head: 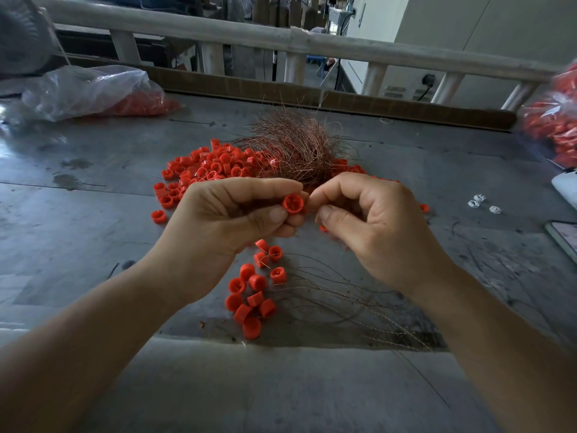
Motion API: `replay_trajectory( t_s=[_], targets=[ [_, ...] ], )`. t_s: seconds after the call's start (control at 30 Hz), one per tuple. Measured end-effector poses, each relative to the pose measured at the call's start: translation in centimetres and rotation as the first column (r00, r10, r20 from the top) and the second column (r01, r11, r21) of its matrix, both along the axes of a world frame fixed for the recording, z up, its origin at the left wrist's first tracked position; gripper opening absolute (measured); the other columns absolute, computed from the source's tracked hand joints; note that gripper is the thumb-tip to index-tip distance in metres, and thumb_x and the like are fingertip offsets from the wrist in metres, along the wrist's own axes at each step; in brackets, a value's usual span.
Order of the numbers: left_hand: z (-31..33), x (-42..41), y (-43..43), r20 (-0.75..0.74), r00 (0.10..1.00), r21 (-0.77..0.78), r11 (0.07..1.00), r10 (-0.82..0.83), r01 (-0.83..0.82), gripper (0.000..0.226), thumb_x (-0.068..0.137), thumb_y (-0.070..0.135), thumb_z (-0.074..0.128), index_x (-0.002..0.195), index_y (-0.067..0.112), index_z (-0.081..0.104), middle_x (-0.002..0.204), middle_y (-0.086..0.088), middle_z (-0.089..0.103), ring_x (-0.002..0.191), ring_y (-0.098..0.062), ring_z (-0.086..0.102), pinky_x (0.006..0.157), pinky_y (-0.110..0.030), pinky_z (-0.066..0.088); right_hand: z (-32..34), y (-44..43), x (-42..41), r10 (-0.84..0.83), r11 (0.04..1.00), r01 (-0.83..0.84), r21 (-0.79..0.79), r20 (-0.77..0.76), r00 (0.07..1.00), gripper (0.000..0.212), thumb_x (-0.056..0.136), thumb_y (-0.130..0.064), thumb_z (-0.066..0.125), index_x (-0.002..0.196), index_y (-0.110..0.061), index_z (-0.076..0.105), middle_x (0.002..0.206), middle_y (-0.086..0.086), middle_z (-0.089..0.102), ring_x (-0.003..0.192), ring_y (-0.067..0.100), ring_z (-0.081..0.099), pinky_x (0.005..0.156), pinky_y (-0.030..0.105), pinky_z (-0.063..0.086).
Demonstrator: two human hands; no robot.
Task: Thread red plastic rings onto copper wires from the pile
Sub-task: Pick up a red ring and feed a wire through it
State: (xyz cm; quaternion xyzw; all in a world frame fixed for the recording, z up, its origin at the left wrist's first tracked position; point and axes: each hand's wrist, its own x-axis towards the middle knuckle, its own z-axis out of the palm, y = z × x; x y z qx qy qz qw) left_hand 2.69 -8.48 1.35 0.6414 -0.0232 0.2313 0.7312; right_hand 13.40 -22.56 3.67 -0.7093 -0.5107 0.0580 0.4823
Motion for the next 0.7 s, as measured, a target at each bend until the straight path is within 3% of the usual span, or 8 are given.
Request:
replay_trajectory(
  t_s=[0.1, 0.27, 0.7],
  targets=[
    [0.13, -0.04, -0.04, -0.007, 1.0, -0.004, 1.0, -0.002, 0.002, 0.028, 0.061, 0.016, 0.067, 0.087, 0.022, 0.075, 0.083, 0.0, 0.074, 0.077, -0.012, 0.07, 0.067, -0.017, 0.053, -0.05, 0.05, -0.02, 0.003, 1.0, -0.003, 0.006, 0.003, 1.0, 0.025, 0.083, -0.002, 0.06, 0.076, -0.025, 0.062, 0.058, -0.008, 0.056, 0.054, 0.021, 0.055, 0.048, 0.029, 0.045],
    [0.27, -0.09, -0.09, -0.021, 1.0, -0.004, 1.0, -0.006, 0.006, 0.027, 0.061, 0.014, 0.071, 0.086, 0.022, 0.076, 0.082, -0.001, 0.074, 0.077, -0.013, 0.07, 0.067, -0.017, 0.053, 0.06, 0.03, -0.21, 0.011, 0.999, -0.01, 0.034, -0.027, 1.0, 0.022, 0.081, -0.003, 0.065, 0.074, -0.024, 0.061, 0.061, -0.013, 0.056, 0.057, 0.0, 0.054, 0.054, 0.011, 0.042],
    [0.24, -0.12, -0.14, -0.04, 0.999, -0.033, 0.999, -0.026, 0.025, 0.03, 0.06, 0.016, 0.066, 0.088, 0.021, 0.075, 0.084, -0.002, 0.074, 0.079, -0.014, 0.07, 0.068, -0.018, 0.054, 0.12, 0.01, -0.29, -0.012, 1.0, 0.011, 0.014, 0.041, 0.999, 0.022, 0.08, -0.004, 0.066, 0.072, -0.024, 0.061, 0.06, -0.012, 0.057, 0.058, 0.001, 0.054, 0.053, 0.011, 0.042]
  ],
)
